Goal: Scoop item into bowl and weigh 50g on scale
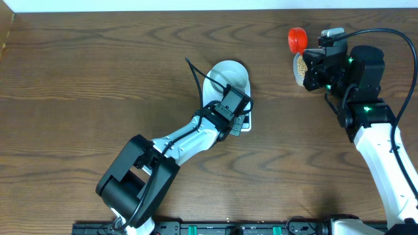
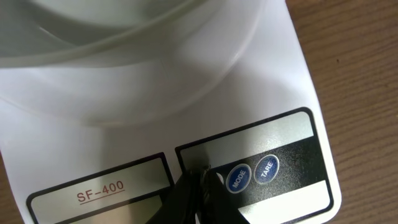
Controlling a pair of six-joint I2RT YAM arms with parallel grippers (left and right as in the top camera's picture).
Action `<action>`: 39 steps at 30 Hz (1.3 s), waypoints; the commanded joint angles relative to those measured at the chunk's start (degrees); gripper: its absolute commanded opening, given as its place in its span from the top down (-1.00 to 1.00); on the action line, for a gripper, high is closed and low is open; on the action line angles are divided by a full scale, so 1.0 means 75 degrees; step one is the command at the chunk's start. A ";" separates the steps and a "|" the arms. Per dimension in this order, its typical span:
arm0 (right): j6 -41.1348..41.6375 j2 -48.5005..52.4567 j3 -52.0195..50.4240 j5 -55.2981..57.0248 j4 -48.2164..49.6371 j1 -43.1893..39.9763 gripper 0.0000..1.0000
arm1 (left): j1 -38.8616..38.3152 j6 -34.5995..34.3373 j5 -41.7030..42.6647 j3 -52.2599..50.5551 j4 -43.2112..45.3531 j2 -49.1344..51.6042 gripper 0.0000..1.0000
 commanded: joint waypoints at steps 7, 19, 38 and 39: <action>-0.0143 0.0000 0.0160 0.0035 0.0020 -0.0044 0.98 | 0.0020 0.0242 -0.0058 0.0189 0.0006 0.0146 0.85; -0.0143 0.0000 0.0160 0.0035 0.0020 -0.0044 0.98 | 0.0009 0.0303 0.0137 0.0125 0.0009 0.0187 0.85; -0.0143 0.0000 0.0160 0.0035 0.0020 -0.0044 0.98 | 0.0009 0.0294 0.0283 0.0096 0.0009 0.0411 0.85; -0.0146 0.0000 0.0160 0.0035 0.0020 -0.0044 0.98 | 0.0009 0.0291 0.0286 0.0096 0.0006 0.0423 0.85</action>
